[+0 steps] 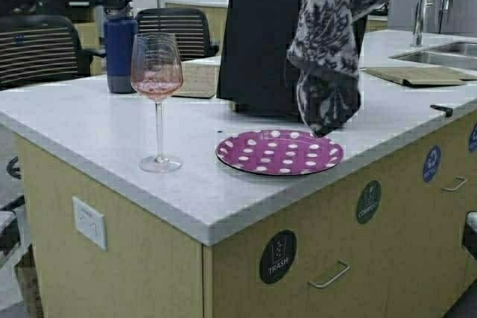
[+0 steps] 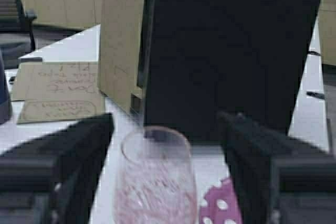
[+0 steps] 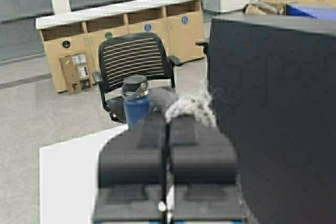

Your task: Get the cloth and wipe up the spill under the wine glass

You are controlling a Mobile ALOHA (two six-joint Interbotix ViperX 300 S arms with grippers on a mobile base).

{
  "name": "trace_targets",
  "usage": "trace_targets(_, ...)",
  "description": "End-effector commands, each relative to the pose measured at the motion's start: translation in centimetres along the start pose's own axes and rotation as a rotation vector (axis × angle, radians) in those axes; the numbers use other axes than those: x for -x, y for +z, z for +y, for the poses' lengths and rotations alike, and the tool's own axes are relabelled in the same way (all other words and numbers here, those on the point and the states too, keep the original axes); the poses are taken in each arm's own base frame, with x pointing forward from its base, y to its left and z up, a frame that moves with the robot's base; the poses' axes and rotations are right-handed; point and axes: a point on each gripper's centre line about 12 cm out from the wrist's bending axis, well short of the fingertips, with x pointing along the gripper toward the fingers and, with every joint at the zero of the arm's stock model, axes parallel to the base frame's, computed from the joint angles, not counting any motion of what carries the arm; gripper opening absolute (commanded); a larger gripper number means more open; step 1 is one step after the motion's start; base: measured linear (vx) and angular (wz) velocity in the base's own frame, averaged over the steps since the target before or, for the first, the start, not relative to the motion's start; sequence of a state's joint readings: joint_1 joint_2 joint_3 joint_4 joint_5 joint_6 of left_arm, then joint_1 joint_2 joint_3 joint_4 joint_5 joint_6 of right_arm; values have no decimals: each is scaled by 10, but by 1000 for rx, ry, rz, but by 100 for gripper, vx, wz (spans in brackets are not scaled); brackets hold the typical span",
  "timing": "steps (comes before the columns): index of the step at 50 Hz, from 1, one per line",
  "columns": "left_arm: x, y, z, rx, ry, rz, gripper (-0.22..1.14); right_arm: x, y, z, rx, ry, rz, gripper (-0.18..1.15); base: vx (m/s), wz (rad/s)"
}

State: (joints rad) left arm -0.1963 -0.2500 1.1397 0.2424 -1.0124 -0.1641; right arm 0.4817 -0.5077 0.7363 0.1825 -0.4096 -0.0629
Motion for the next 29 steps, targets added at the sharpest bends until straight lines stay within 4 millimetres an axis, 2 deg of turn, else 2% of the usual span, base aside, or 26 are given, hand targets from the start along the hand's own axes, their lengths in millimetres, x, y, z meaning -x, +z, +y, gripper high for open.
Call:
trace_targets(1,-8,44,3,-24,23,-45,94,3,24,2,9,7,-55,6,0,0)
trace_targets(7,-7,77,4,-44,43,-74,94,6,26,3,16,9,-58,6,0,0)
trace_targets(13,-5,101,5,-60,65,-78,94,7,29,3,17,10,-56,6,0,0)
trace_targets(22,-3,131,6,-87,87,-76,94,10,37,4,21,16,-67,6,0,0)
trace_targets(29,-5,142,7,-100,94,-77,94,11,50,6,20,20,-90,6,0,0)
